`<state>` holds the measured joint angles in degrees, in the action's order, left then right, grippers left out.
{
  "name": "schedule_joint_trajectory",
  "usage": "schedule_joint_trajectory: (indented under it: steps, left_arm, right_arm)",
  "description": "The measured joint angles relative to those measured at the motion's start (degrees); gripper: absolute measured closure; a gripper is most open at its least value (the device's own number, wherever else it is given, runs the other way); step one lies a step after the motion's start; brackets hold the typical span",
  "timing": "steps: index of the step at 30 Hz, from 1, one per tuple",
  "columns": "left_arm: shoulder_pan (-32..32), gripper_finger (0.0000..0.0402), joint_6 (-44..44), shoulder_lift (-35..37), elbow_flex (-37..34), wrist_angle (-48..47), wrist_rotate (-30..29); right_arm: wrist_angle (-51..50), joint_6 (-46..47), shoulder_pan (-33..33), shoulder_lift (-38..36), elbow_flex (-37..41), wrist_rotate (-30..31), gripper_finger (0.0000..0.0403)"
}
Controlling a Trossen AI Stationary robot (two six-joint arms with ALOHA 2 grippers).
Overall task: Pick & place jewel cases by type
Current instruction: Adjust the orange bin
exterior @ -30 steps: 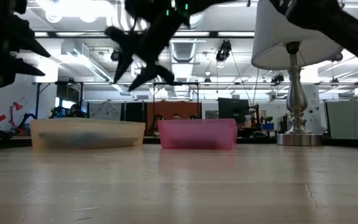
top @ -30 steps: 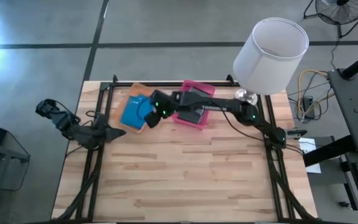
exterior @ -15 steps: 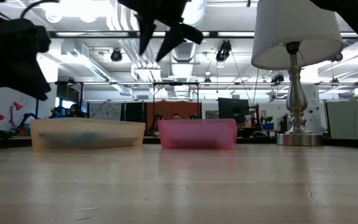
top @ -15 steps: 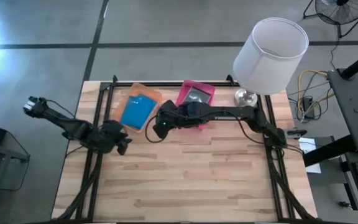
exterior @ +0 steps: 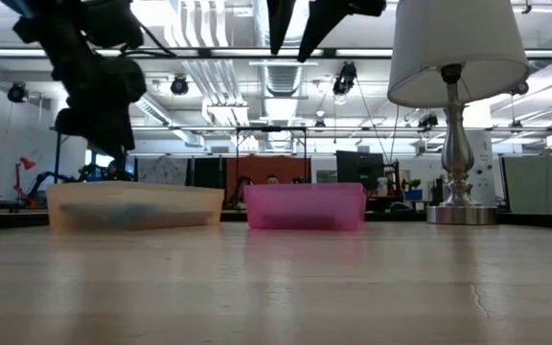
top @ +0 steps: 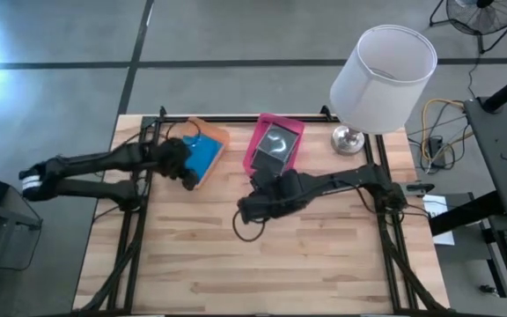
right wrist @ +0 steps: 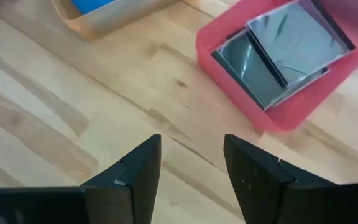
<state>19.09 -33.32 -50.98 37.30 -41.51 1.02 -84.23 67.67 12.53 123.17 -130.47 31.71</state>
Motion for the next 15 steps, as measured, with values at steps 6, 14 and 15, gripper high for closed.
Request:
schedule_joint_trajectory:
  steps: [6, 14, 15]
  left_arm:
    - [-0.11, 0.0239, 4.82, -11.16, 4.51, -4.51, 2.33]
    - [-0.3, 0.0239, 8.7, -23.11, 8.03, -0.35, 3.34]
    - [-0.28, 0.0239, 8.74, -24.05, 8.39, 1.54, 4.65]
  right_arm:
    - [0.04, 4.94, 1.14, -0.21, 2.48, 0.29, 0.0234]
    - [0.09, 7.4, 2.79, -0.34, 3.7, 1.5, 0.0236]
    - [0.07, 7.4, 3.02, -0.43, 3.72, 1.54, 0.0237]
